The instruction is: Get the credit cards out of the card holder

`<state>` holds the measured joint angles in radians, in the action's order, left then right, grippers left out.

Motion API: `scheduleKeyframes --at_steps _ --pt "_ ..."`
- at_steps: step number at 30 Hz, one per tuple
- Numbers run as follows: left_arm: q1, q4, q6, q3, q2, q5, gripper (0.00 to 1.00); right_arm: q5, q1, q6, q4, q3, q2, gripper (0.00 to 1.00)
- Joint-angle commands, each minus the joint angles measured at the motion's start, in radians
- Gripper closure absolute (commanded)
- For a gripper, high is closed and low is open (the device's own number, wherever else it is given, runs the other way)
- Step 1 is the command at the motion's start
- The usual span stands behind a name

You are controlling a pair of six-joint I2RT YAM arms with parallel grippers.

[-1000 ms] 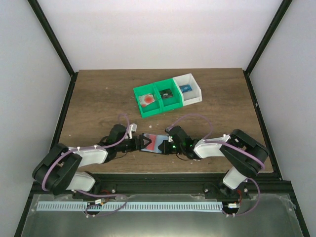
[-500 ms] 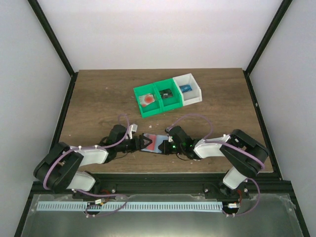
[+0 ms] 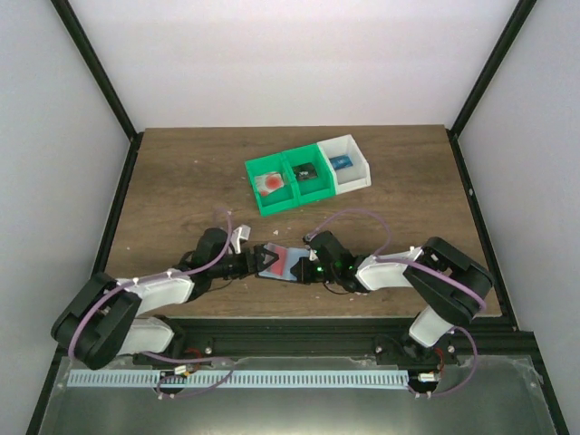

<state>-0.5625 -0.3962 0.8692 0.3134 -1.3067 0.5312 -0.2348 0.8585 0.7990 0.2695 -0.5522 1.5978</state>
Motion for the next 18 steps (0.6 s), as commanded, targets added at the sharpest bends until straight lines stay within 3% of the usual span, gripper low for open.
scheduleKeyframes --at_steps 1,18 --pt "0.001 0.061 -0.039 0.019 0.059 -0.040 0.18 0.009 -0.004 0.000 -0.006 0.020 0.001 1.00" --pt "0.001 0.044 -0.058 0.021 -0.016 -0.051 0.18 0.006 -0.004 0.004 0.000 0.023 -0.003 1.00"
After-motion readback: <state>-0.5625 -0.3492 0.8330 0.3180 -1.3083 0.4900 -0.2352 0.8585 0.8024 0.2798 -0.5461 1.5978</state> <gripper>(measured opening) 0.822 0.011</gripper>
